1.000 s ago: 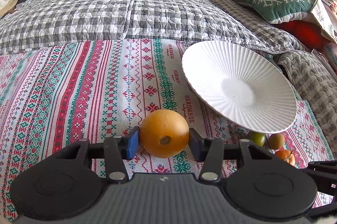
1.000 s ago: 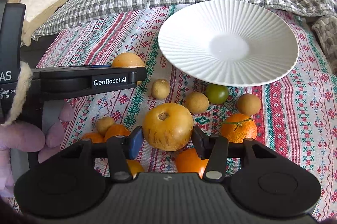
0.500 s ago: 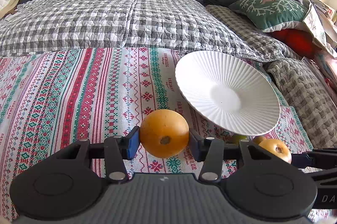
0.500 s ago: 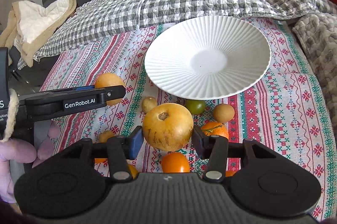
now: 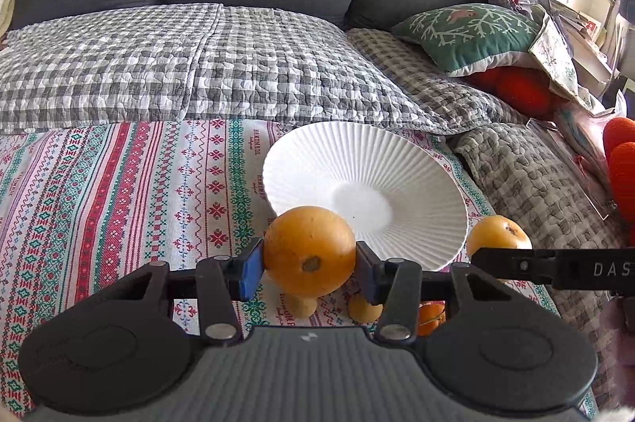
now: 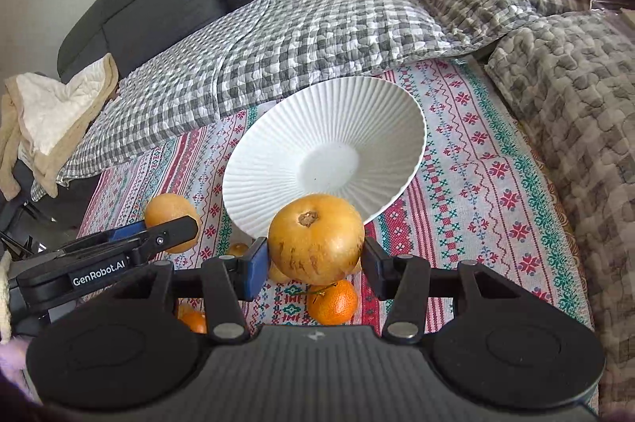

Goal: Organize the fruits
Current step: 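Carry the grapefruit with the left tool while the right tool carries the speckled fruit over the plate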

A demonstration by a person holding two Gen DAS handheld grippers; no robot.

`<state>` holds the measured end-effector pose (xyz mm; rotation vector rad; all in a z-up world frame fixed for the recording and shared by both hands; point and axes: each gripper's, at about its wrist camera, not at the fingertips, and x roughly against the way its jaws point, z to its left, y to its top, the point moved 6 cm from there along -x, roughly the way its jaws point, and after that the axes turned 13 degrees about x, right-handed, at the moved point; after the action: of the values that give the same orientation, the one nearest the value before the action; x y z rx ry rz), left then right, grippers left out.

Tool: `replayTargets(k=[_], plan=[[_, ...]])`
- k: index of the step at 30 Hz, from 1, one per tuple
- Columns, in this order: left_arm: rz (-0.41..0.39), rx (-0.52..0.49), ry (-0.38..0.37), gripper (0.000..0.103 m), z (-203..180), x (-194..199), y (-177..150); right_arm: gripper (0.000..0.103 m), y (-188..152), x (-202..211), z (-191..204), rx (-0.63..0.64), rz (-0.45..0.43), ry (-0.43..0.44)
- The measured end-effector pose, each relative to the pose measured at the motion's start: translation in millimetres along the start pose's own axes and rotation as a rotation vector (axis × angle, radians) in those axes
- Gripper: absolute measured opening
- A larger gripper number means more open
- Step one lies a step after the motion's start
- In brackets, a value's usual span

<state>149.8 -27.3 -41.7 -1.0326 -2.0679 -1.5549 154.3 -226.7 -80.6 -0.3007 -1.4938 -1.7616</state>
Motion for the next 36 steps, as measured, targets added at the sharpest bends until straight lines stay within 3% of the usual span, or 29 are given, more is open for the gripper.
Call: replayTargets(k=[5,16,36], plan=[[0.004,-0.076,-0.010,0.041,-22.1,-17.6,2.8,0.046,17.6,-6.8,-8.9,0.050,-0.025,-0.023],[0.021,-0.192,-0.004,0.041,-42.9,-73.1,7.7,0.046,42.3,-53.3,-33.2,0.036,-0.056,-0.031],[0.016,-0.248,0.018,0.041,-52.5,-107.8,6.6,0.046,44.5,-83.7,-35.9,0.122,-0.048,-0.065]])
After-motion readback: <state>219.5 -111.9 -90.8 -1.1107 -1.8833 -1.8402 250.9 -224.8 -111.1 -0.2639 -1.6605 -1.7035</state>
